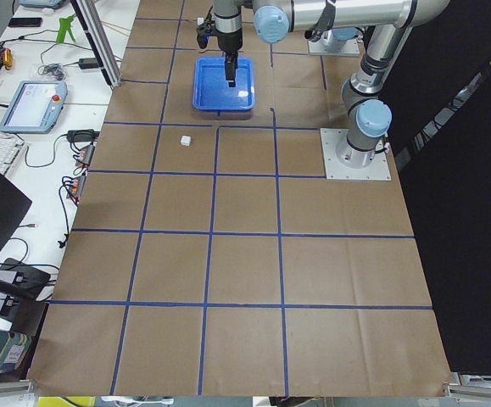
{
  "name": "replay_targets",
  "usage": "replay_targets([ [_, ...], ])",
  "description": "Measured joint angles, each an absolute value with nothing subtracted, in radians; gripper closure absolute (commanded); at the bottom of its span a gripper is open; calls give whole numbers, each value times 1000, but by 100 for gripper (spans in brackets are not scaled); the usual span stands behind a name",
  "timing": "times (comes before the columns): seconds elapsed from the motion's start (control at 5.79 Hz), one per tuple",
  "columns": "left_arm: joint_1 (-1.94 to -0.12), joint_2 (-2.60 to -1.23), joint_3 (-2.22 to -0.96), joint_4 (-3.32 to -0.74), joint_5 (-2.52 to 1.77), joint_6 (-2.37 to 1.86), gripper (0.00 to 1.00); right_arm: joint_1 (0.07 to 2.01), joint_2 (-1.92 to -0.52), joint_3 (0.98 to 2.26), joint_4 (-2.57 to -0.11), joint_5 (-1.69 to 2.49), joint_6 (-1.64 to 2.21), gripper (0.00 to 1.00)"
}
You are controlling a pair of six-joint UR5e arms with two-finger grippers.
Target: Assemble white blocks and place on blue tray
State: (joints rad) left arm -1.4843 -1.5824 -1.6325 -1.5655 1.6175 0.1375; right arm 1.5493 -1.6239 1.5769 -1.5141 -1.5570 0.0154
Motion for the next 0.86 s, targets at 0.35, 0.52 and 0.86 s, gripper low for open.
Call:
replay_targets([
  [0.35,-1481,-1583,-1632,-1528,1610,136,0,1550,-1624,1578,-1512,-1557,15,0],
  [0.52,-1484,-1584,-1641,-1494,1605,127,0,1550,-1624,1578,-1512,-1557,14,0],
  [0.86,-1487,-1548,-1642,-1468,1607,110,0,1549,-1623,1578,-1512,-1558,15,0],
])
